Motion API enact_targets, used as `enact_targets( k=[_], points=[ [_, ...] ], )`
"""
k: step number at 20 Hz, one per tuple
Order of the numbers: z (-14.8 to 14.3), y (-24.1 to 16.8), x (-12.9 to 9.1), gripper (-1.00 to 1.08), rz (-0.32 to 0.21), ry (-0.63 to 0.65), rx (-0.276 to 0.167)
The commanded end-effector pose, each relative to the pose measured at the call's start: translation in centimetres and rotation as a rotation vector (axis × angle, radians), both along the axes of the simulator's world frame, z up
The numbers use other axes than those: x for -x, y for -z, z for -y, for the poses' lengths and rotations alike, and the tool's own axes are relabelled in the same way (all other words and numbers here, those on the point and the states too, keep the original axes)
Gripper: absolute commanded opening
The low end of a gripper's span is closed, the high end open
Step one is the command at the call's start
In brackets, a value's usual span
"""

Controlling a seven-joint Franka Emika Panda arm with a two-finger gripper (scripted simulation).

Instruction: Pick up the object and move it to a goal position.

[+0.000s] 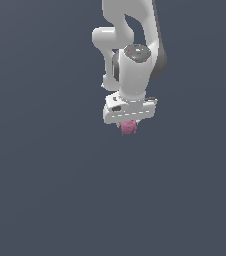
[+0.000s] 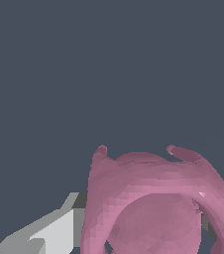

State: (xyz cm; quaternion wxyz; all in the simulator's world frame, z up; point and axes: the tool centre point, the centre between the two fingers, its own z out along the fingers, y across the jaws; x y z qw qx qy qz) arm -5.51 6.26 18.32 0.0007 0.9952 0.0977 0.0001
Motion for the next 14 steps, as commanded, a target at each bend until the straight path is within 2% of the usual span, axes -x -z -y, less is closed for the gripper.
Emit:
enact_targets(
  k=[1,14],
  points=[
    [-1.3,-2.8,0.2,-1.00,0.000,0.000,0.000],
    [-7.6,-16.4,0.8,-1.00,0.000,-0.001,0.001]
  ],
)
